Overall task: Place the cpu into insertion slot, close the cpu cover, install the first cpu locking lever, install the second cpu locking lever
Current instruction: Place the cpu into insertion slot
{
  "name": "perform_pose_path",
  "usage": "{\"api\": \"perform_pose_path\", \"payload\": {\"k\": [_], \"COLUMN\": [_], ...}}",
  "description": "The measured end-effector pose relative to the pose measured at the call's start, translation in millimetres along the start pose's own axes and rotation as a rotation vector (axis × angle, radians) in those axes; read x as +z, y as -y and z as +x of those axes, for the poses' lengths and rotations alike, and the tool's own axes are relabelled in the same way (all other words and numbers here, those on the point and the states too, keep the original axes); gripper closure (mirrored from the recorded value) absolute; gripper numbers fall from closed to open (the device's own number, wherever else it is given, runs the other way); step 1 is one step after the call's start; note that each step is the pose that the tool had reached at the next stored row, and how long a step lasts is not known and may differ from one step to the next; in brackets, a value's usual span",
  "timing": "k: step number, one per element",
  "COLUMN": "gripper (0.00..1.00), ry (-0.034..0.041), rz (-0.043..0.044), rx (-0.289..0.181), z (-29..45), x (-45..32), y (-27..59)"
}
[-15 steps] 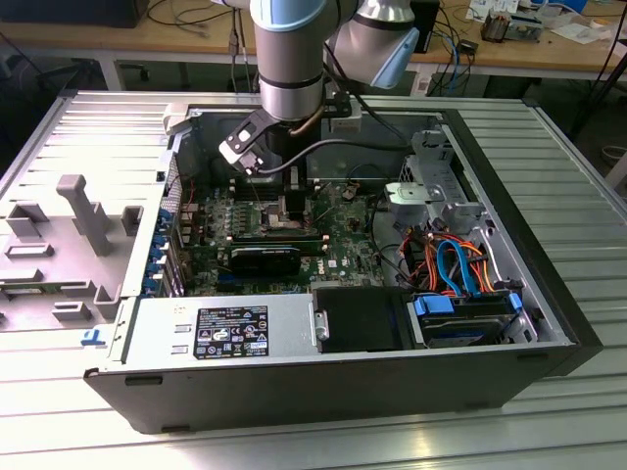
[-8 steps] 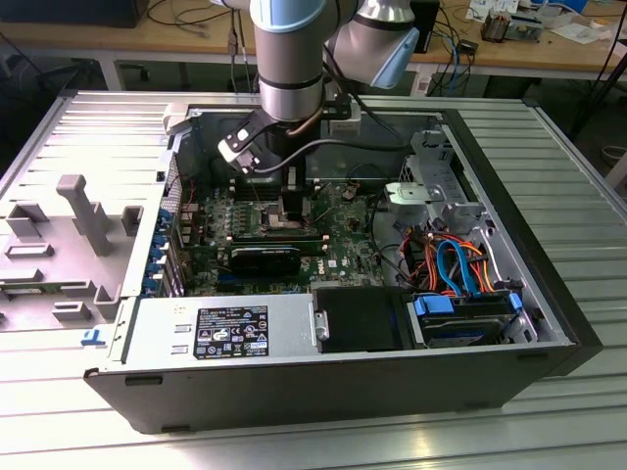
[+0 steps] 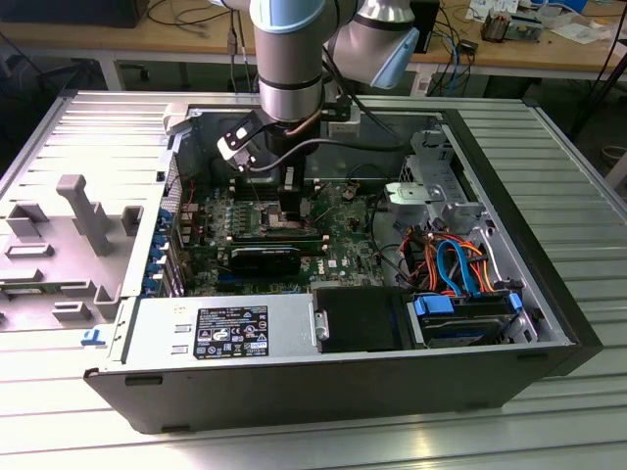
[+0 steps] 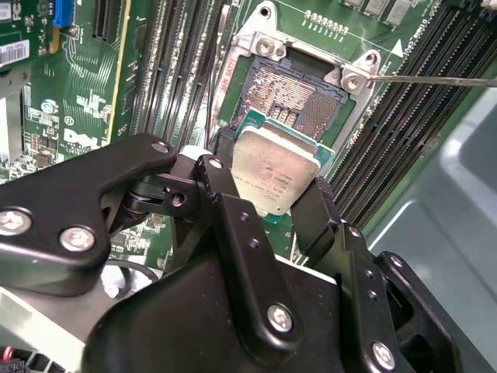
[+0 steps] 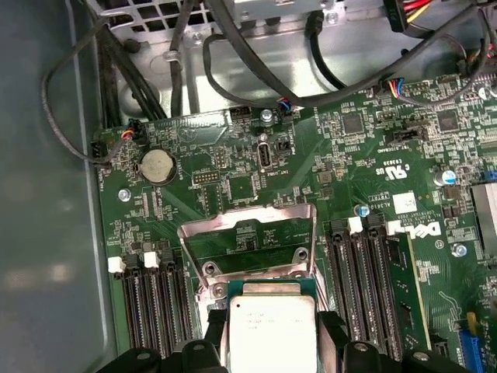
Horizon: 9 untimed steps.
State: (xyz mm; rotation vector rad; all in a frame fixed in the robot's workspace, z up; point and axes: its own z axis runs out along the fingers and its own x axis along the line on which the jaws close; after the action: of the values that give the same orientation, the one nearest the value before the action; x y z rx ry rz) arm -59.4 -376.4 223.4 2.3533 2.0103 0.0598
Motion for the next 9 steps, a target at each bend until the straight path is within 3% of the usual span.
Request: {"api": "perform_pose_path", "payload": {"k": [2, 6, 9], "gripper": [0.46, 0.46, 0.46], "ry": [-0.0004, -0.0048, -0.0066], "rz": [0.0001, 0.0001, 0.0], "rx": [-0.009, -0.082, -0.109], "z": [1.8, 3.0, 2.7], "x": [0.3, 1.0, 1.7], "y": [0.8, 1.1, 3.6]}}
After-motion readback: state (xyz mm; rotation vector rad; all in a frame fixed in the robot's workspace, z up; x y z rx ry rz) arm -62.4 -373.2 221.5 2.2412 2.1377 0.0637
